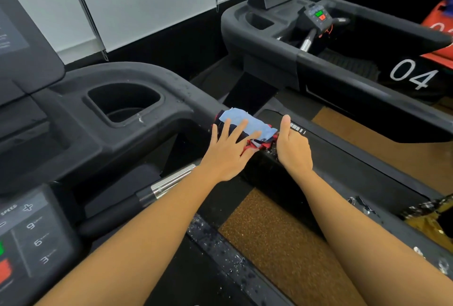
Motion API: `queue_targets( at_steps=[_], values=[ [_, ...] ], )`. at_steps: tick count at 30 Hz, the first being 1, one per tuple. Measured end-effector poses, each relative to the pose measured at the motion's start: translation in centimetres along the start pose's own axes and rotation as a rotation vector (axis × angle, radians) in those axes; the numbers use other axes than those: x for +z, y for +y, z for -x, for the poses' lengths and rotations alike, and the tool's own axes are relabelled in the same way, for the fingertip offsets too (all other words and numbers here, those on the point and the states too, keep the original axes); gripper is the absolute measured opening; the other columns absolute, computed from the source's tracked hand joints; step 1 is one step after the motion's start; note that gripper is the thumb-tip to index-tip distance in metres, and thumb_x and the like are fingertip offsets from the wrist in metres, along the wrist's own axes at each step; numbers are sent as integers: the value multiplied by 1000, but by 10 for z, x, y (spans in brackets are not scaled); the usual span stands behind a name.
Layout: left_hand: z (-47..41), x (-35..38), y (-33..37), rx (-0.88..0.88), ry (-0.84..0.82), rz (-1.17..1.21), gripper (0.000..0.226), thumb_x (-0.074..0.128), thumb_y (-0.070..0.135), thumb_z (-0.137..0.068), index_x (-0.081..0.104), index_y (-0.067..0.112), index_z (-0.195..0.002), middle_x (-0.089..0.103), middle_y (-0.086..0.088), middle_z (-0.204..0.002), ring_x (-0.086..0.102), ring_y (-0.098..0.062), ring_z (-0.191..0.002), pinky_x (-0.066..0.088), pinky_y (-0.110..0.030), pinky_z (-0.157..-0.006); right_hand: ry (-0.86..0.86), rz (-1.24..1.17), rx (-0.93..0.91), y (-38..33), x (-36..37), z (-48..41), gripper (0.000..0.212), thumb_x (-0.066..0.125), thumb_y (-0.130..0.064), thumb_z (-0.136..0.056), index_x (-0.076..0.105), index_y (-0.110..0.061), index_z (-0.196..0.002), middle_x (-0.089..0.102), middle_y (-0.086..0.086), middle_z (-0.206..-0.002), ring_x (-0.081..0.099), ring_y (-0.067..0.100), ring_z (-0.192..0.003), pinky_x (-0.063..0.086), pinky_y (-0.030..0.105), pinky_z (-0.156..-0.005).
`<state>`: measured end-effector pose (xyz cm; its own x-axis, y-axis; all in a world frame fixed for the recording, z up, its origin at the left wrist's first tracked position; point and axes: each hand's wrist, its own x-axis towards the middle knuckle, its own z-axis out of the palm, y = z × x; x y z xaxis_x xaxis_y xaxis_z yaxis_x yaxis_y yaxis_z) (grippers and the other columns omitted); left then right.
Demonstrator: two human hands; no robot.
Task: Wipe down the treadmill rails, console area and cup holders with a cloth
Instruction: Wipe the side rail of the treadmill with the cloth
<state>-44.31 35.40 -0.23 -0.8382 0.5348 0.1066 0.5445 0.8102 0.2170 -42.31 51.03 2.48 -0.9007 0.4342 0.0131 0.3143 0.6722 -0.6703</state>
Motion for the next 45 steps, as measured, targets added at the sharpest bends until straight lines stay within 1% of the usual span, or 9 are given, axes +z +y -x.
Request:
queue_targets(
  at_steps=[4,9,13,21,24,30,35,39,45],
  values=[
    [-15,-14,-6,-44,-40,47,46,22,42,-98,28,33,-143,6,2,-157,-5,-29,-143,-4,-57,-110,19,-20,6,1,2,-1,63,8,-52,-98,47,-15,-64,57,4,-70,59,22,-76,43,37,-77],
    [-15,-14,5,-64,-55,11,46,23,41,-99,25,32,-144,0,-1,-157,-9,-36,-142,-7,-59,-109,30,-83,4,1,0,1,64,9,-52,-97,59,-13,-102,62,6,-91,58,23,-88,38,35,-77],
    [2,-7,10,65,-47,-50,50,14,44,-97,24,34,-145,4,0,-157,-7,-33,-142,-6,-60,-109,10,-43,-91,-2,-1,5,62,8,-45,-96,46,-12,-131,59,10,-108,57,31,-97,46,43,-84],
    [-17,-20,8,-68,-76,5,42,25,39,-99,43,27,-134,7,2,-157,-4,-31,-143,-6,-61,-108,9,-109,18,0,0,1,61,10,-49,-98,54,-12,-119,61,7,-104,56,26,-100,38,37,-81],
    [-8,-12,17,-50,-8,32,43,27,39,-99,35,31,-140,8,1,-157,-4,-33,-143,-6,-60,-108,17,-112,-21,-1,-1,3,63,9,-50,-97,52,-10,-121,60,8,-103,57,28,-98,42,38,-81],
    [6,-4,22,42,22,22,44,26,41,-98,31,35,-142,13,5,-156,0,-28,-143,-6,-61,-108,56,-264,54,-1,-6,2,56,16,-51,-98,55,-11,-103,56,1,-89,51,16,-85,33,30,-76],
    [-19,-21,21,-2,-74,-65,40,24,35,-99,53,23,-123,13,0,-156,3,-32,-142,-5,-66,-105,67,-283,55,0,-6,1,54,17,-48,-100,55,-9,-102,51,-3,-80,47,6,-71,32,27,-72],
    [-16,-13,29,-17,-34,-10,40,25,39,-99,51,27,-127,12,1,-156,0,-35,-142,-8,-64,-106,95,-293,54,0,-6,0,57,17,-48,-100,55,-5,-104,50,-6,-76,45,1,-67,31,23,-61],
    [6,1,41,55,29,24,43,27,42,-99,36,35,-140,12,5,-156,-1,-30,-143,-12,-60,-106,109,-362,51,3,-9,-2,60,19,-48,-100,55,-1,-107,63,17,-102,58,23,-96,31,11,-59]
  ],
)
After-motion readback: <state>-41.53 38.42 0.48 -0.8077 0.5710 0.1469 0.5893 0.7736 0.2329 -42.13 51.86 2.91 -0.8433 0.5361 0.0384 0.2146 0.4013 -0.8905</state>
